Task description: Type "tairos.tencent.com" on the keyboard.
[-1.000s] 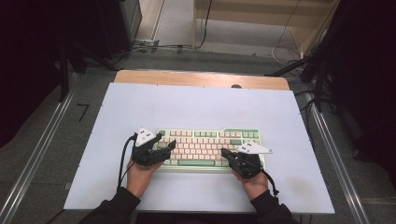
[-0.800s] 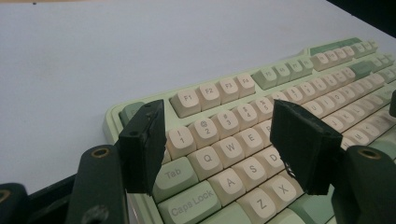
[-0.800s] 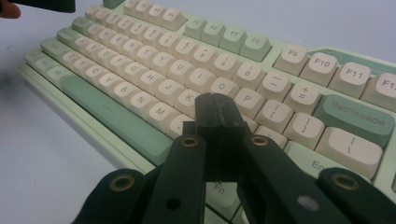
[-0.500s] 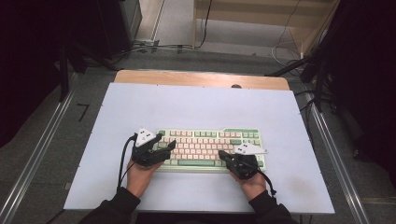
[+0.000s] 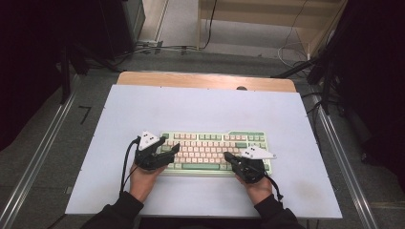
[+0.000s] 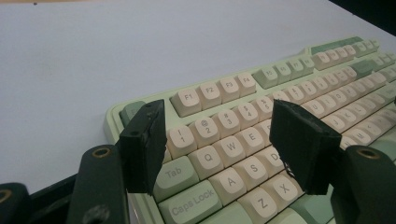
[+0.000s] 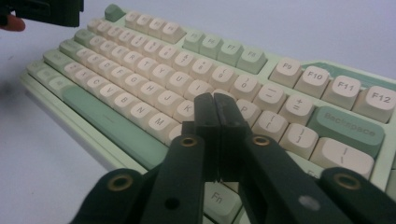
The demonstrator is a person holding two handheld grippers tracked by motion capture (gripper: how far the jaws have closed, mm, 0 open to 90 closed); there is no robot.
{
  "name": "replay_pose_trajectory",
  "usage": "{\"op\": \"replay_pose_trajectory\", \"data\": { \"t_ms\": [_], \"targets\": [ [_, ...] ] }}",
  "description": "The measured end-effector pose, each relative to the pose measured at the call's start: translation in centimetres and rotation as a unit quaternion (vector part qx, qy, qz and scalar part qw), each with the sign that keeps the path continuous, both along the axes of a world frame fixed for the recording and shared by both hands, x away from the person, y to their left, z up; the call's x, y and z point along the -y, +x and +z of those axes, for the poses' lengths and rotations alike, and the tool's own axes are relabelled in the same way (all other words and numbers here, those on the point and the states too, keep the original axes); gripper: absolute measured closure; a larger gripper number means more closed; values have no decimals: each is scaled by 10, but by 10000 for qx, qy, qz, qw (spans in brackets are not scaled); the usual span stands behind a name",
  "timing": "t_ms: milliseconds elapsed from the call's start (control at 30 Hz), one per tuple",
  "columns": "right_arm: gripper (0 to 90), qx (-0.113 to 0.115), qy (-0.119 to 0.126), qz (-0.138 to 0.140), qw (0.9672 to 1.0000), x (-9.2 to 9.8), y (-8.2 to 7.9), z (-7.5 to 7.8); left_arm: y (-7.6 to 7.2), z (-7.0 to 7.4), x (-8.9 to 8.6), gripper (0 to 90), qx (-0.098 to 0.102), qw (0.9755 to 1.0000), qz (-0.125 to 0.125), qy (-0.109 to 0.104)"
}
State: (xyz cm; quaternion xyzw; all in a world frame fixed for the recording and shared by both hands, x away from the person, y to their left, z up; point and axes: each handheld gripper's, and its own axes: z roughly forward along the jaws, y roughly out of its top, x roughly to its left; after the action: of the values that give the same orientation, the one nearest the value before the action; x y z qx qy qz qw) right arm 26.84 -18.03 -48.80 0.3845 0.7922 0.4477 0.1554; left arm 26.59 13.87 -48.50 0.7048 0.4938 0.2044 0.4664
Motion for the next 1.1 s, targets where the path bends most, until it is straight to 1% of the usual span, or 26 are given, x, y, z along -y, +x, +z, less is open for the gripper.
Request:
{"op": "replay_pose_trajectory", "data": {
  "t_ms": [67, 100, 133, 267, 333, 367, 467, 700, 900, 933, 967, 1000, 1067, 1100],
  "targets": [
    [795, 16, 75, -50, 10000, 2, 1, 1, 0, 0, 0, 370, 17, 10000, 15, -1],
    [750, 14, 113, -83, 9999, 3, 1, 1, 0, 0, 0, 370, 19, 10000, 13, 3],
    [663, 43, 135, -103, 9998, 5, 2, 1, 0, 0, 0, 370, 19, 10000, 13, 3],
    [397, 33, 247, -232, 9994, 8, 4, 2, 0, 0, 0, 370, 17, 10000, 3, 2],
    [308, 26, 288, -280, 9992, 10, 6, 2, 0, 0, 0, 370, 19, 10000, 3, 6],
    [283, 35, 295, -297, 9991, 10, 7, 2, 0, 0, 0, 370, 19, 10000, -7, 4],
    [252, 4, 327, -360, 9988, 12, 8, 2, 0, 0, 0, 370, 14, 10000, -17, 0],
    [244, 0, 352, -419, 9985, 13, 9, 2, 0, 0, 0, 375, 22, 10000, -33, -11],
    [244, -11, 343, -413, 9986, 12, 9, 2, -1, 0, 0, 387, 25, 10000, -51, -20],
    [244, -30, 344, -420, 9985, 12, 9, 2, -1, 0, 0, 405, 29, 10000, -63, -42],
    [244, -34, 340, -421, 9985, 12, 9, 1, -1, 0, 0, 445, 44, 9999, -104, -89],
    [244, -38, 335, -427, 9985, 12, 9, 1, -1, 1, 0, 530, 42, 9996, -220, -191],
    [245, -34, 337, -430, 9985, 12, 9, 2, -1, 1, 1, 765, -48, 9982, -450, -400],
    [245, -29, 340, -429, 9985, 12, 9, 2, 0, 1, 2, 854, -78, 9976, -528, -439]
  ]
}}
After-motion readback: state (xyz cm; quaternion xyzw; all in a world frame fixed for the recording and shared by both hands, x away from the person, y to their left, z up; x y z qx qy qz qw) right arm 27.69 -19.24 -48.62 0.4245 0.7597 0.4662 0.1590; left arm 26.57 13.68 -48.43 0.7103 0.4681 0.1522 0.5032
